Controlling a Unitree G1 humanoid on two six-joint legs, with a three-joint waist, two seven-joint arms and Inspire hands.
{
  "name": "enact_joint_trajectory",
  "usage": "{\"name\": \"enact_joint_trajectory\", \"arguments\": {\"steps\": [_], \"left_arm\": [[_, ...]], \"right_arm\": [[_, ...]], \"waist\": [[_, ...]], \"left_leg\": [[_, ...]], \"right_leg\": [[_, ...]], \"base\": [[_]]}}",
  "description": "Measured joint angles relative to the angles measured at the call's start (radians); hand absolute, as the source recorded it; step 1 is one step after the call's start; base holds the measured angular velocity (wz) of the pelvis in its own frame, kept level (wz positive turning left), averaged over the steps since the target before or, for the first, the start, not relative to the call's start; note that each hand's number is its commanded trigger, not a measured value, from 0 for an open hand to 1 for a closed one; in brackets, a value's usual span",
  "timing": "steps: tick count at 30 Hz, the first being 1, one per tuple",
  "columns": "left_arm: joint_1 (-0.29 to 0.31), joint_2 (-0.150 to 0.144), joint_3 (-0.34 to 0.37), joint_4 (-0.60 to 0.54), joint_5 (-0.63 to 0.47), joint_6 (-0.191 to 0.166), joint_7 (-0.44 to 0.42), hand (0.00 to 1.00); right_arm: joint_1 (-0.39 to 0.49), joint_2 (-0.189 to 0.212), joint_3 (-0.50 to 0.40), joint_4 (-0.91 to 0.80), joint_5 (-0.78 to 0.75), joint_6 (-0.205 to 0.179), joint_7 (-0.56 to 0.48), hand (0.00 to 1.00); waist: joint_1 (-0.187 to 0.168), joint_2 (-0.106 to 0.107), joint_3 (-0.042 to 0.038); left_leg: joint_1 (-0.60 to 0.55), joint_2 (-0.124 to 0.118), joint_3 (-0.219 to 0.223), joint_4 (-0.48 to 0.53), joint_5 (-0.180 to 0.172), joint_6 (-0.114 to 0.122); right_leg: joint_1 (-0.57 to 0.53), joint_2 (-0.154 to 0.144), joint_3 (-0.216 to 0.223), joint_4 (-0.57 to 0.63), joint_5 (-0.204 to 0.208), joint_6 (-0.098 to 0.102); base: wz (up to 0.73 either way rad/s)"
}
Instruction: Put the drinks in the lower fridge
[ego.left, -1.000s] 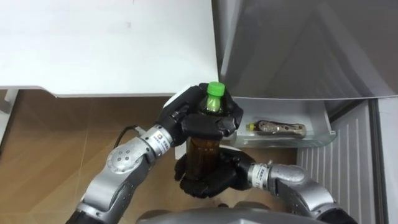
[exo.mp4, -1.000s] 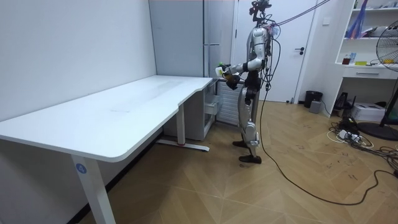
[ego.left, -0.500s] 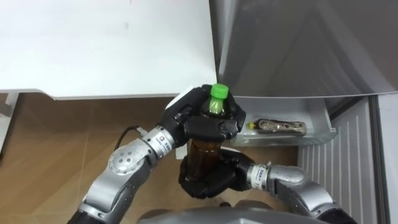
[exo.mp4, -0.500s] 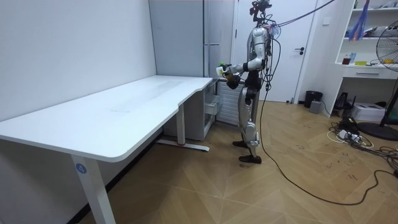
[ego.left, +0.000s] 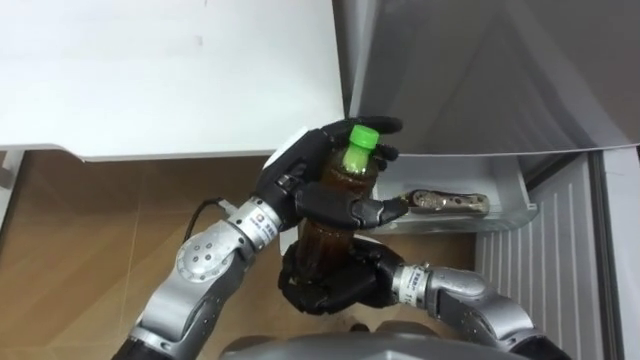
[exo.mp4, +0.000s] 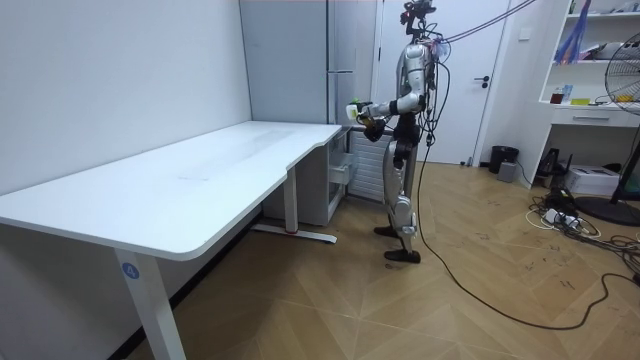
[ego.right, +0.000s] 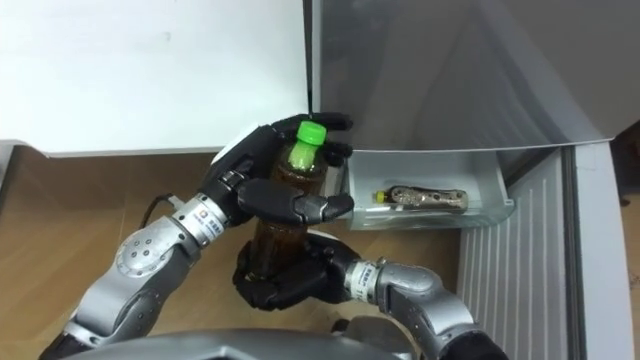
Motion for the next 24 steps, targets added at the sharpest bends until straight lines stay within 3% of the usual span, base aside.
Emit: {"name": "enact_joint_trajectory", "arguments": {"steps": [4, 10, 14, 17, 19, 24], "left_arm": [[0.000, -0.007, 0.002, -0.011, -0.001, -0.002, 0.024, 0.00], [0.013, 0.004, 0.010, -0.096, 0.003, -0.002, 0.038, 0.00], [0.015, 0.014, 0.045, -0.132, 0.020, -0.002, 0.047, 0.00], [0.016, 0.008, 0.127, -0.210, 0.042, -0.032, 0.111, 0.00], [0.014, -0.004, 0.211, -0.263, 0.062, -0.098, 0.168, 0.00], [0.027, -0.014, 0.385, -0.351, 0.067, -0.141, 0.278, 0.00]], "right_arm": [[0.000, -0.003, -0.007, -0.002, 0.001, -0.005, 0.000, 1.00], [0.004, -0.014, -0.037, -0.001, -0.002, -0.012, -0.003, 1.00], [0.021, -0.016, -0.072, 0.000, 0.002, -0.030, -0.003, 1.00], [0.065, -0.025, -0.120, 0.003, 0.001, -0.044, -0.003, 1.00], [0.092, -0.030, -0.164, 0.001, -0.016, -0.044, -0.001, 1.00], [0.149, -0.027, -0.288, 0.000, -0.019, -0.045, 0.000, 1.00]], "waist": [[-0.001, 0.012, 0.0063], [0.001, 0.032, 0.0051], [0.005, 0.031, 0.0046], [0.010, 0.031, 0.0048], [0.018, 0.034, 0.0040], [0.053, 0.041, 0.0020]], "left_leg": [[-0.002, 0.002, -0.001, -0.002, 0.000, 0.000], [0.013, 0.003, -0.003, -0.003, 0.000, 0.000], [0.018, 0.003, -0.005, -0.002, 0.000, 0.000], [0.034, 0.004, -0.005, -0.005, 0.000, 0.000], [0.046, 0.004, -0.009, -0.014, 0.000, 0.000], [0.074, 0.005, -0.009, -0.028, 0.000, 0.000]], "right_leg": [[0.001, 0.001, -0.004, -0.006, 0.001, 0.000], [0.014, 0.003, -0.001, -0.014, 0.002, -0.001], [0.019, 0.001, -0.007, -0.015, 0.002, -0.001], [0.040, 0.001, -0.009, -0.017, 0.001, 0.001], [0.047, 0.002, -0.009, -0.017, 0.000, 0.001], [0.069, 0.004, -0.012, -0.021, 0.000, 0.001]], "base": [[0.00], [-0.02], [0.00], [0.01], [0.00], [0.00]]}}
